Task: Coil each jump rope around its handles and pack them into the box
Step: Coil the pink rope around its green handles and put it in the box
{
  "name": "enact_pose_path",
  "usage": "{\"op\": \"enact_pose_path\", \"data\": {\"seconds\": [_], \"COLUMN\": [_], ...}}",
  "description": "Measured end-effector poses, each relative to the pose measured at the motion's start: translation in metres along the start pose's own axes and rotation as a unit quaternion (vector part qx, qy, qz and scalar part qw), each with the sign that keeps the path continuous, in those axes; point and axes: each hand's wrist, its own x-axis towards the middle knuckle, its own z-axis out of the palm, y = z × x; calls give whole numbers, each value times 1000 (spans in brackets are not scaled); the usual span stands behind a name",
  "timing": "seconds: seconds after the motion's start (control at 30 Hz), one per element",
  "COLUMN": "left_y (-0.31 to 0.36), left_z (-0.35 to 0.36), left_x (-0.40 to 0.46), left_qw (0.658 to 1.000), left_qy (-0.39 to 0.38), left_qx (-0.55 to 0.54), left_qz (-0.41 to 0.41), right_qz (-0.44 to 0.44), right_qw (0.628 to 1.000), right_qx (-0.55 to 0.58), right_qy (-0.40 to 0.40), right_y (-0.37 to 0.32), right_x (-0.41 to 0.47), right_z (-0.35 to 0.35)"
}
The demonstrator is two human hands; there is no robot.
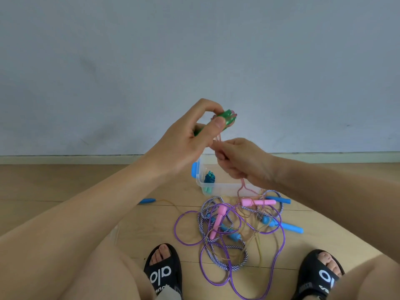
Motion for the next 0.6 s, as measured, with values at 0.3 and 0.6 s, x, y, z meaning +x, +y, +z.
{"op": "enact_pose_path", "data": {"seconds": [0.3, 0.6], "left_y": [-6, -9], "left_z": [-2, -6], "left_x": [-3, -4], "left_qw": [998, 992], "left_qy": [-17, -33], "left_qx": [33, 114], "left_qz": [-47, -41], "right_qz": [54, 81], "right_qw": [993, 997], "right_qx": [-80, 0], "right_qy": [64, -21], "right_y": [5, 0], "right_x": [4, -3], "right_z": [3, 4]}}
